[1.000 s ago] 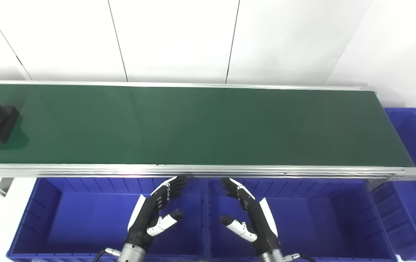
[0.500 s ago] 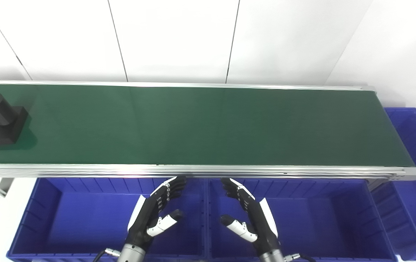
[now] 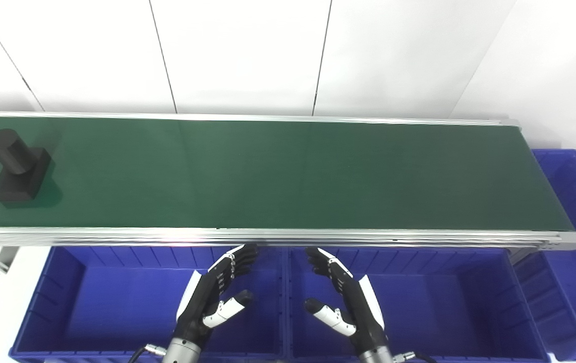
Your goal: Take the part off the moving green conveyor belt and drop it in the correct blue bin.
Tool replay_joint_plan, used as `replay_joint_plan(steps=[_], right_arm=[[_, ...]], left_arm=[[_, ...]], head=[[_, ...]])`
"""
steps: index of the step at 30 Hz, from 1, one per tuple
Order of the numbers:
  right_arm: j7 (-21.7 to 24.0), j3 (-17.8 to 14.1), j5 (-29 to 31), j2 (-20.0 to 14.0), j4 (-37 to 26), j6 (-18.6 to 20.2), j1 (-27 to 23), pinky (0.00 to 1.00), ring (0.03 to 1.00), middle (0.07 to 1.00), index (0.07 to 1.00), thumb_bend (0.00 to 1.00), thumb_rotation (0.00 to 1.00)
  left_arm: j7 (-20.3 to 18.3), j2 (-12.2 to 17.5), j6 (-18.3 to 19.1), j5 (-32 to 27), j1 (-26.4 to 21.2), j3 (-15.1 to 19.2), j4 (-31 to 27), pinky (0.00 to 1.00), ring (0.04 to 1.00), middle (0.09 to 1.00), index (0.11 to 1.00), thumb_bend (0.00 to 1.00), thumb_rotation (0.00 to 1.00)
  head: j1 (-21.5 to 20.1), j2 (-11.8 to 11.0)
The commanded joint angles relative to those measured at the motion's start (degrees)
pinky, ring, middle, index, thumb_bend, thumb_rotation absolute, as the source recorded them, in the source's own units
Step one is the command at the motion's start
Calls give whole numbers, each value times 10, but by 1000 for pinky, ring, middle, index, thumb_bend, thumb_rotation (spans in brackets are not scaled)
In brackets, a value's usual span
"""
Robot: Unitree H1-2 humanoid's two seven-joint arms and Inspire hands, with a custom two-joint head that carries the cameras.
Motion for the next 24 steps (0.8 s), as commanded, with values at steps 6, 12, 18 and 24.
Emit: replay_joint_plan(steps=[6,12,18,24], right_arm=[[-1,0,-2,3,-11,-19,-7,811,849,858,833,794,761],[-4,2,-2,2,-8,-19,-9,806,847,856,832,780,755],[-4,3,0,2,-7,-19,-10,803,845,855,831,787,753],[-6,6,-1,1,-6,-19,-11,806,846,856,832,781,754]], left_arm=[[0,-2,-22,1,-4,-2,-14,809,834,824,814,895,727],[3,-1,-22,4,-4,-3,-15,806,832,823,812,898,730],[1,-1,-22,2,-4,-1,-12,808,833,823,813,906,731],[1,0,-22,2,-4,-2,-12,807,833,824,818,900,731]], head=[[1,0],[1,0],[1,-1],[0,-1]])
